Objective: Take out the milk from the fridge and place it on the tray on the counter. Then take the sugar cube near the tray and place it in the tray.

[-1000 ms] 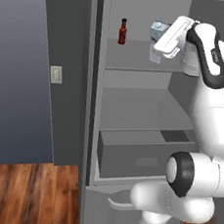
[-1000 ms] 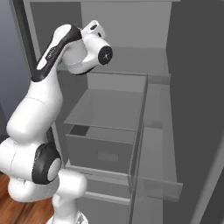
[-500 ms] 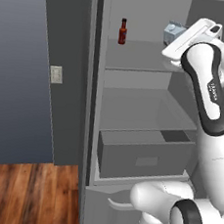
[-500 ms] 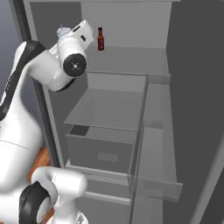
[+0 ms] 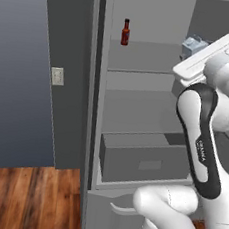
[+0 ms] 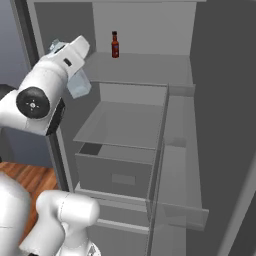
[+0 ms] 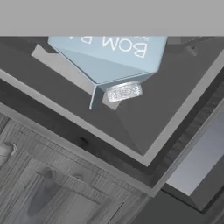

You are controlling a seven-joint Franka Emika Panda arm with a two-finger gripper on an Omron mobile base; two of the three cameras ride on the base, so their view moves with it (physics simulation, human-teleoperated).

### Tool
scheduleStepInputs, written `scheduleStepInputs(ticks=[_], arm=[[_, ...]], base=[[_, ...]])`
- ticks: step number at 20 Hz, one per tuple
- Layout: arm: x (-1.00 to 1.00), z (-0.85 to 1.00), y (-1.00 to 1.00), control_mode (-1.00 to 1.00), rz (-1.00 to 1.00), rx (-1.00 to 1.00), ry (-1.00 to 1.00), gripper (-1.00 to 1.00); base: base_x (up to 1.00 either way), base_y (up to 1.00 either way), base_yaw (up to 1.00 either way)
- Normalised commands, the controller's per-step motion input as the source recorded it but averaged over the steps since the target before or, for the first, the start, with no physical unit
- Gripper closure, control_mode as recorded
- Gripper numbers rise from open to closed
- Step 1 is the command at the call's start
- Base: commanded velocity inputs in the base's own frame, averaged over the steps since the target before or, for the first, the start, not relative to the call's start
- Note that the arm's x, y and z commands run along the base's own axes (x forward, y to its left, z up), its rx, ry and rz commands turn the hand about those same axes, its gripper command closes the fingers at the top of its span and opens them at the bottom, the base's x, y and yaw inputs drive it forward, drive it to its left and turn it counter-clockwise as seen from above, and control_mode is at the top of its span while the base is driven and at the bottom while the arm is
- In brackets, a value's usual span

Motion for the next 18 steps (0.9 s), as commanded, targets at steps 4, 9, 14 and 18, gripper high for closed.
scheduleStepInputs(ticks=[4,9,14,18], arm=[[-1.0,0.0,-0.19,-1.0,-0.13,0.16,0.19,1.0],[-0.92,0.0,-0.01,-1.0,-0.29,0.18,0.06,1.0],[-0.55,0.0,0.01,-1.0,-0.23,0.11,0.0,1.0],[-0.16,-0.15,0.0,-1.0,0.0,0.0,0.01,1.0]], base=[[0.0,0.0,0.0],[0.0,0.0,0.0],[0.0,0.0,0.0],[0.0,0.0,0.0]])
